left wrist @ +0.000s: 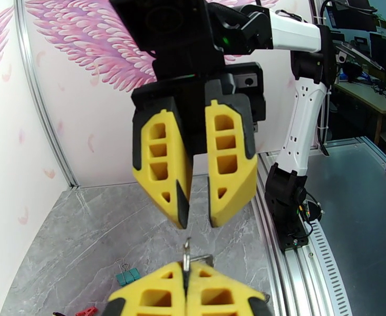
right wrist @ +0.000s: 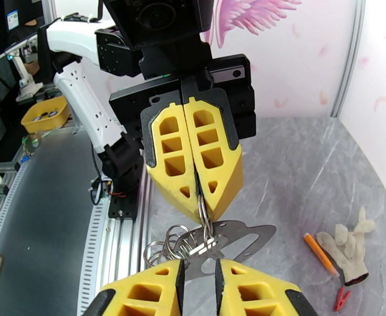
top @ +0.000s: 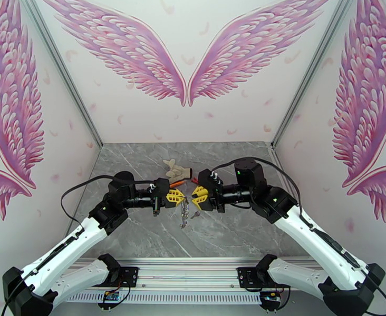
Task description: Remove the keys from the keyring
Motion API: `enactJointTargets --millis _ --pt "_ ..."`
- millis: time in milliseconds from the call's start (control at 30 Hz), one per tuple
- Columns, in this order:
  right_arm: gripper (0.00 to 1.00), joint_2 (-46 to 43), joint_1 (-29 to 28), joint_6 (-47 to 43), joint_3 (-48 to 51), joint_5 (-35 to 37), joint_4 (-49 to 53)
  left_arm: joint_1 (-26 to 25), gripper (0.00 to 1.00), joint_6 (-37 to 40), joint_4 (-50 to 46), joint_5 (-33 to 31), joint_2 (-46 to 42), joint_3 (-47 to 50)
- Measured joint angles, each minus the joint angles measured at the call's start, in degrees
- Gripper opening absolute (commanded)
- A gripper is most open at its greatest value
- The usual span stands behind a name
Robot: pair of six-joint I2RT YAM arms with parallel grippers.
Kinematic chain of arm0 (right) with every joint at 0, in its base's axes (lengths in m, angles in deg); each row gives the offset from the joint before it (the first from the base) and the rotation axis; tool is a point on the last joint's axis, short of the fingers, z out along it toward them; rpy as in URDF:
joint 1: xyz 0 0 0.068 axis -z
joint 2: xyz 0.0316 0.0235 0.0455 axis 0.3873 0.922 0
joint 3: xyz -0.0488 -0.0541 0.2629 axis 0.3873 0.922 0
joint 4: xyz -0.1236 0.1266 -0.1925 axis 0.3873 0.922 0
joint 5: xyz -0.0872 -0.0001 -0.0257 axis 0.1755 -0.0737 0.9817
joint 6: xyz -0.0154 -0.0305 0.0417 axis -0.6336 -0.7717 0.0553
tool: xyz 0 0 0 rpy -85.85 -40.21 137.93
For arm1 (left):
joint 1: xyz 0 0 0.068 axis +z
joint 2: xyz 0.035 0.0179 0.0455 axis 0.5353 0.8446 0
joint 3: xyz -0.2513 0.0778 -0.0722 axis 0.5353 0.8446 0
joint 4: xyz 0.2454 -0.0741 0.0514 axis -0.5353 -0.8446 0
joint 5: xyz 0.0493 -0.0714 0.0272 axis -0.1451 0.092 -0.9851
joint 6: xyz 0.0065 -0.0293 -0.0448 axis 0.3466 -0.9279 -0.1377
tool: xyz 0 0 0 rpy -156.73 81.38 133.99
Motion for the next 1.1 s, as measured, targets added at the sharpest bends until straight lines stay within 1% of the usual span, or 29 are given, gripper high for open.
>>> enactJointTargets --millis 67,133,333,433,567,700,900,1100 --pt "0.22 1.1 -0.2 -0.1 -0.3 -0.1 0.0 -0.1 0.0 0.1 -0.1 0.0 0.2 -0.2" --pt "0.17 2.0 -0.3 -0.4 -0.4 -0.1 0.0 -0.1 0.0 0.3 -0.2 0.0 0.2 -0.3" --pt "0.16 2.6 -0.5 -0.5 -0.4 -0.2 0.0 -0.3 0.0 0.7 -0.4 0.0 0.3 -0.5" --pt "0.1 2.6 -0.5 -0.6 -0.5 -0.5 0.0 -0.4 0.0 0.7 -0.4 0.0 0.4 -0.6" --pt "0.1 2.6 -0.5 -1.2 -0.5 -0.5 0.0 -0.5 0.0 0.7 -0.4 0.0 0.5 -0.6" --pt "0.0 2.6 -0.5 -1.9 -0.5 -0.5 0.1 -0.5 0.0 0.8 -0.6 0.0 0.5 -0.8" --pt "0.0 2.6 -0.6 -1.7 -0.5 0.9 -0.1 -0.5 0.0 -0.2 -0.3 -0.8 0.5 -0.8" --pt "0.0 1.6 -0.8 -1.5 0.1 3.2 -1.2 -0.6 0.0 -2.0 2.4 -1.9 0.4 -0.4"
